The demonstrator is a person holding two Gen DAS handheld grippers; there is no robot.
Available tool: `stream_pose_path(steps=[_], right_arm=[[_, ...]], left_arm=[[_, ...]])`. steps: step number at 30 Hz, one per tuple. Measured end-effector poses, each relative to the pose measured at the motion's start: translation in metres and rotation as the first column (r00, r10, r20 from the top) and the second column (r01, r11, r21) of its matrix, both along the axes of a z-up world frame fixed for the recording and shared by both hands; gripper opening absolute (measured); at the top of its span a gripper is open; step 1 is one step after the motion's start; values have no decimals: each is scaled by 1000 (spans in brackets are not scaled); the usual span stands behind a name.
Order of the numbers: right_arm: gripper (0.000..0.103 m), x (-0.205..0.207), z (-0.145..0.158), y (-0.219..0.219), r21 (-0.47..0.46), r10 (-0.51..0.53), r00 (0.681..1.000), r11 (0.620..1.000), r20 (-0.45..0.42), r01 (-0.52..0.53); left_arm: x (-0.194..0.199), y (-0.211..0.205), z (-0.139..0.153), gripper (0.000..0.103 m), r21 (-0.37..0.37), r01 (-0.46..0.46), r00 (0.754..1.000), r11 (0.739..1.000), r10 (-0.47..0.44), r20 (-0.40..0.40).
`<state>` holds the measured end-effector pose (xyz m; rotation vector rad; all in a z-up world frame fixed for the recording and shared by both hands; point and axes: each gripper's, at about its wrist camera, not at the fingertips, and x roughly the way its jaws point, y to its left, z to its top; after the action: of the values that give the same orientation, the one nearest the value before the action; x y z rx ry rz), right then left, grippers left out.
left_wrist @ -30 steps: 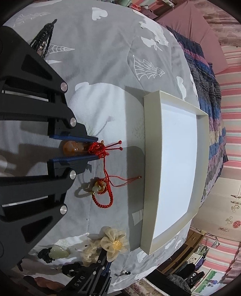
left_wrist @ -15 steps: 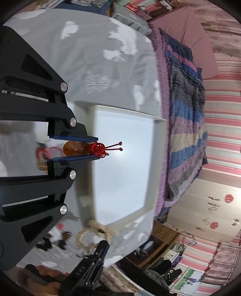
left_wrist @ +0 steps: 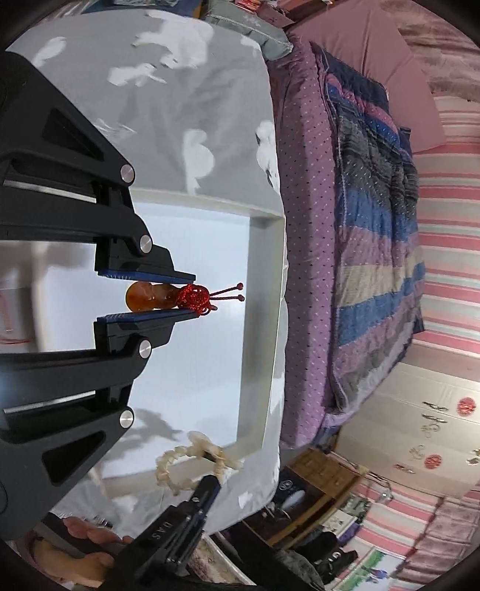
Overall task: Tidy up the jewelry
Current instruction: 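Carry both items into the white tray and open both tools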
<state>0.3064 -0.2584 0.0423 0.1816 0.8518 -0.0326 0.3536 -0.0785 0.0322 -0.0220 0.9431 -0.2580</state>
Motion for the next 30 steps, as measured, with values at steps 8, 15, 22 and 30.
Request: stream_pose_path(steps=[8, 15, 22, 30], right_arm=[[7, 52, -32, -17, 24, -61, 998, 998, -31, 62], [7, 64, -47, -16, -7, -81, 995, 997, -66, 80], [7, 70, -61, -21, 5, -76, 990, 997, -116, 77], [10, 75, -67, -14, -36, -71, 984, 997, -165, 66]], left_arm=[[52, -9, -37, 12, 40, -22, 998, 999, 24, -63], [74, -16, -48, 12, 124, -46, 994, 991, 59, -96], [87, -26, -52, 12, 127, -48, 992, 991, 62, -109], [85, -29, -61, 12, 167, -44, 991, 985, 64, -114]])
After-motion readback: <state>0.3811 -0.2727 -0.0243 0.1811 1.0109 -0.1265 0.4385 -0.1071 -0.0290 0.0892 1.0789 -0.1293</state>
